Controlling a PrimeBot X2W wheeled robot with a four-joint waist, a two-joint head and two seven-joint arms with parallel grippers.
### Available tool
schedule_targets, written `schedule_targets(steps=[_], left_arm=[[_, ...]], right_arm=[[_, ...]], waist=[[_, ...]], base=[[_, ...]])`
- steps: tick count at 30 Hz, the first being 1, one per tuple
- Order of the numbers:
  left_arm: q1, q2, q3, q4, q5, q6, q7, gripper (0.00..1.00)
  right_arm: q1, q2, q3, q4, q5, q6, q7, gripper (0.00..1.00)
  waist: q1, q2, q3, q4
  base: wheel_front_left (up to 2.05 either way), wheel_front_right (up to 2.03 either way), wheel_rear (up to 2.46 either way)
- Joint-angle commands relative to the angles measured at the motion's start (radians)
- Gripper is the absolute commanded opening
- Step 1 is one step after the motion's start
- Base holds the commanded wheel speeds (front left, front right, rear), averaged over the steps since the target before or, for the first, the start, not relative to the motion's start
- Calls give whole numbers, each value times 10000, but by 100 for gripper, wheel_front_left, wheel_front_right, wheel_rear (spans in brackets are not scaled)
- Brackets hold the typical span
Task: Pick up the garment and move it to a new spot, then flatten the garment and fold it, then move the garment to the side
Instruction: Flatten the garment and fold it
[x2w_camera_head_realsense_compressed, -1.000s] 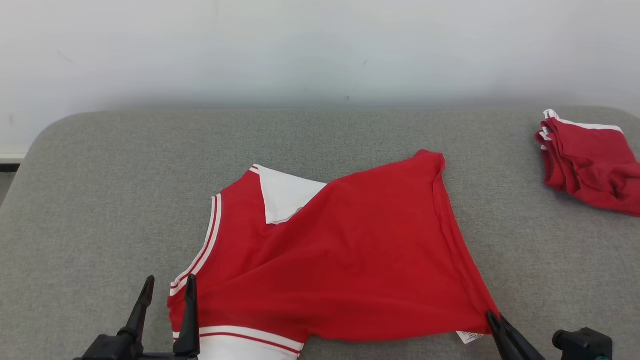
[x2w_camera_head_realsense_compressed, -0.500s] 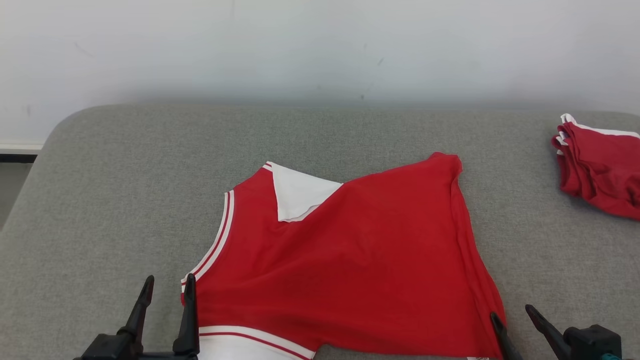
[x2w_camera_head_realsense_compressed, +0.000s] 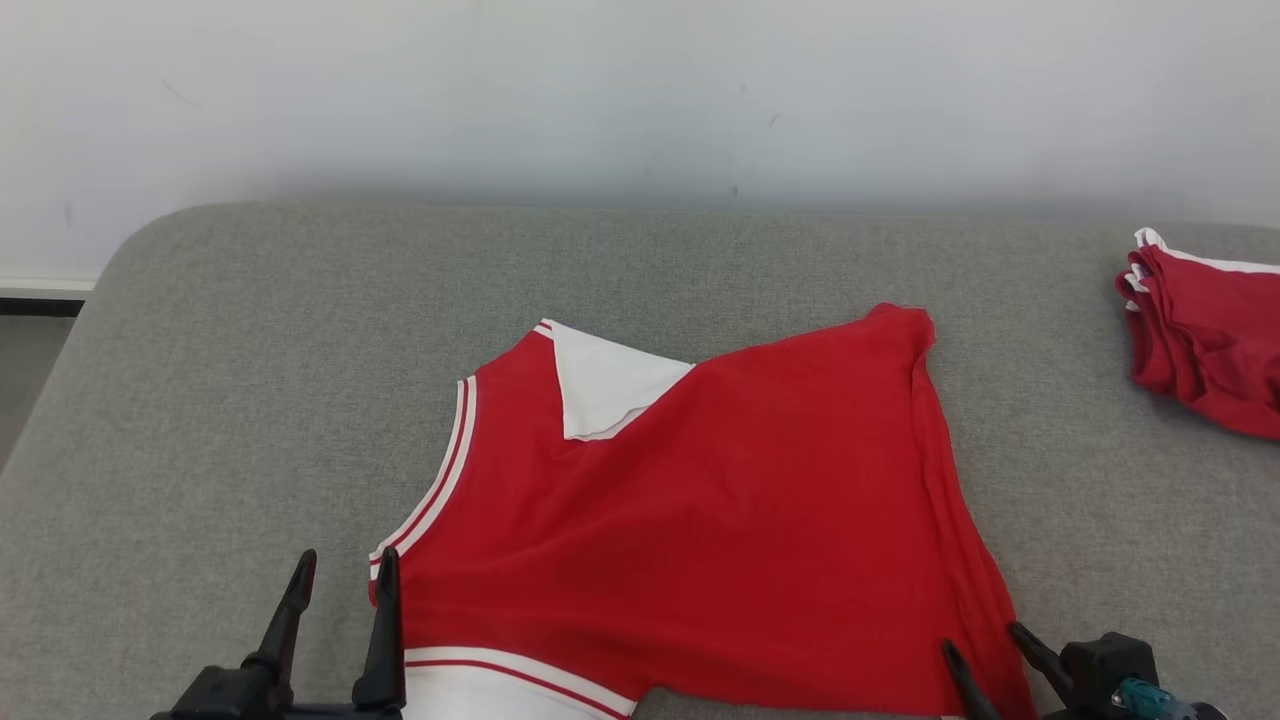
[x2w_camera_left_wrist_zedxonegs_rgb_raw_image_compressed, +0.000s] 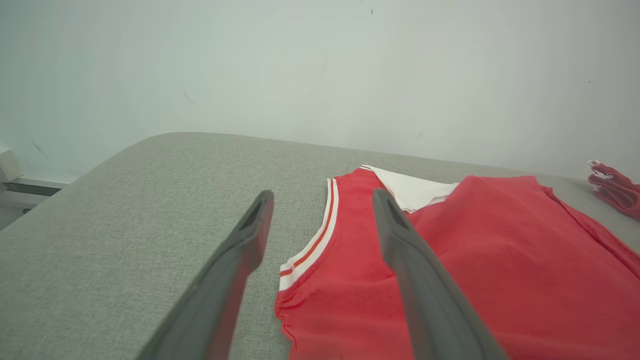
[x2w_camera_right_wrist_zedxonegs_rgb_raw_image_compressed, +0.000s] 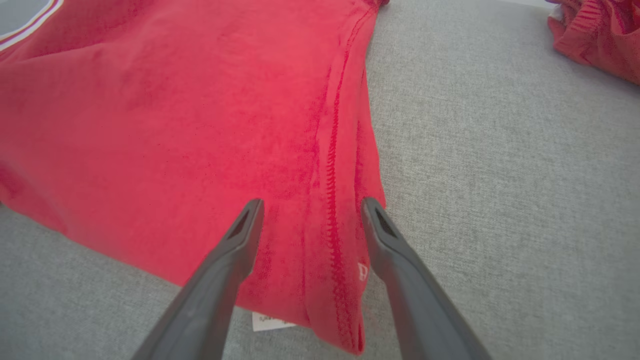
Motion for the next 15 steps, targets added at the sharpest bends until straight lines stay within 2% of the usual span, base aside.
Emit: schedule_targets(steps=[1,2,3,4,6,10,15], left_arm=[[-20,36,0,-18,20,9,-33,100],[-3,45,-7,-21,18,9,-33,100],[6,60,-2,-22,8,9,-33,100],[4,74,-13,-13,-4,9,-33,100],[-10,100,-27,15,-27,9,-33,100],[13,120,-14,50,-48,9,-33,100],[87,116,64,-26,-31,9,-33,100]], right_arm=[[-119,18,20,87,16,-28,-84,100],[-259,39,81,340,85,-28,-134,100],[-389,41,133,586,130,-28,-184,73],[-520,30,188,815,135,-28,-256,35],[-759,27,279,1256,143,-28,-429,0],[-1107,-21,466,1690,231,-28,-1039,0],[-1313,9,602,1309,888,-28,-1831,0]], waist=[[-1,0,17,22],[-1,0,27,38],[-1,0,35,51],[-1,0,40,74],[-1,0,38,111],[-1,0,-3,177],[-1,0,33,168]], base=[[0,0,0],[0,0,0],[0,0,0],[0,0,0],[0,0,0],[0,0,0],[0,0,0]])
